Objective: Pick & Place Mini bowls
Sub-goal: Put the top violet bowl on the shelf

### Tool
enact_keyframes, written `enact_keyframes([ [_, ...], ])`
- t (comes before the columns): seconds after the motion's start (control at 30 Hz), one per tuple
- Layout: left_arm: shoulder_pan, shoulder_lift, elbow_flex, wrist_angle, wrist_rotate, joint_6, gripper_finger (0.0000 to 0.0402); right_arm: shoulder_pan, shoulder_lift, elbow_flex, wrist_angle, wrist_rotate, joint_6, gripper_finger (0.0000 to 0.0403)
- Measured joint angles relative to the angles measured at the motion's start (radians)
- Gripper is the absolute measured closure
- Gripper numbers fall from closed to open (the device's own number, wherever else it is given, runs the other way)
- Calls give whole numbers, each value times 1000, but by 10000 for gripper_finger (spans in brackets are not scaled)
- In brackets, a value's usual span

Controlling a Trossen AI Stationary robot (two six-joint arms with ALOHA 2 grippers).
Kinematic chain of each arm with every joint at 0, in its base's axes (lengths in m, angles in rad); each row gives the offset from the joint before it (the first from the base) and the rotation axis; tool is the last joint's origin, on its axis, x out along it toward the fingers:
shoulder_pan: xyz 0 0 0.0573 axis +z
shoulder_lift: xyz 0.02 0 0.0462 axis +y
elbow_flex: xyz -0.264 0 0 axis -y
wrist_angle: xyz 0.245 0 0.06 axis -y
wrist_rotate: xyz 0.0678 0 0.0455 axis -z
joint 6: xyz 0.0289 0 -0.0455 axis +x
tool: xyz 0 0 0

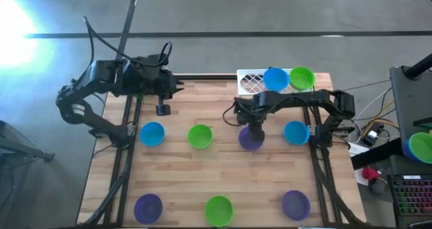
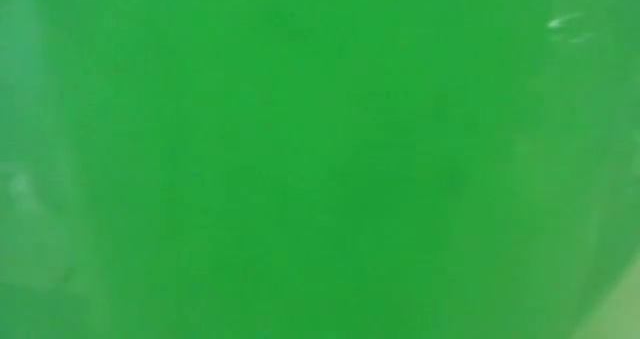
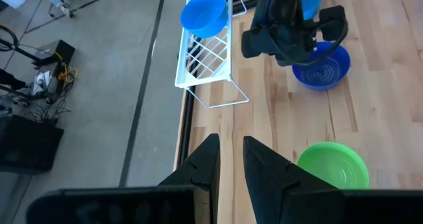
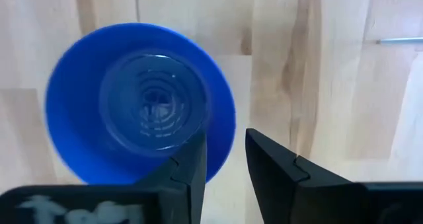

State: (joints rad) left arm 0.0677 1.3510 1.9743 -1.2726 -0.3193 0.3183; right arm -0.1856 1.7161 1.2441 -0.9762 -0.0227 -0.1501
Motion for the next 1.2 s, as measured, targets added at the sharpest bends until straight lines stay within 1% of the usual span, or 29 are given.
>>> enact_keyframes([
  [0.2, 0, 0, 0, 0, 0, 2, 339, 2, 0, -65, 62, -3, -33, 301],
  [0.47, 0, 0, 0, 0, 0, 1, 339, 0, -1, -149, 142, -3, -14, 310],
  [0.57, 0, 0, 0, 0, 0, 1, 339, 0, -1, -160, 147, -4, 15, 317],
  [0.67, 0, 0, 0, 1, 0, 1, 339, 0, -1, -167, 146, -4, 52, 334],
  [0.83, 0, 0, 0, 1, 0, 1, 339, -2, -1, -166, 148, -43, 152, 385],
  [0.87, 0, 0, 0, 1, 0, 1, 339, -2, -1, -164, 146, -51, 165, 389],
  [1.03, 0, 0, 0, 1, 0, 1, 339, -2, -2, -131, 133, -67, 207, 394],
  [1.2, 0, 0, 0, 1, 0, 1, 339, -2, -7, -33, 40, -64, 228, 394],
])
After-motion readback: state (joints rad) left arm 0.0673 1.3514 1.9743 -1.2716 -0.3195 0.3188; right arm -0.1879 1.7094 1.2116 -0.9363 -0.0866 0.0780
